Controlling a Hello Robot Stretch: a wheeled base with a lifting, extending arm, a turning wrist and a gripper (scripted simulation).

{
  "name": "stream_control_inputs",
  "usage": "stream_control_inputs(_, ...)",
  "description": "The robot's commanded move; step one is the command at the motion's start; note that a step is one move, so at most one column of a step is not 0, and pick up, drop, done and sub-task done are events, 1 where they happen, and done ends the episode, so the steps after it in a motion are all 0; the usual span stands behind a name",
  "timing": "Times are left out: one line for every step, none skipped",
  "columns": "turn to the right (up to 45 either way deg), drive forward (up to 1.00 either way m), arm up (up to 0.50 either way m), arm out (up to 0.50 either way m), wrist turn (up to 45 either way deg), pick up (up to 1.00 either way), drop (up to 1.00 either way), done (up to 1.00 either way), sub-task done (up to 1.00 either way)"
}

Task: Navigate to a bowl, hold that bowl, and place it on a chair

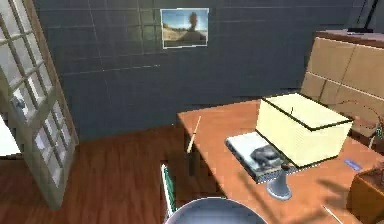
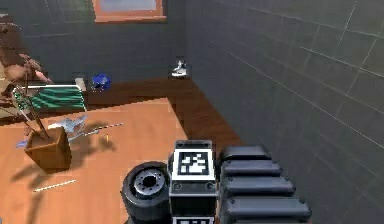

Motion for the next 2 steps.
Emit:
stream_control_inputs(-45.0, 0.00, 0.00, 0.00, 0.0, 0.00, 0.00, 0.00, 0.00)
stream_control_inputs(-42.0, 0.00, 0.00, 0.00, 0.0, 0.00, 0.00, 0.00, 0.00)
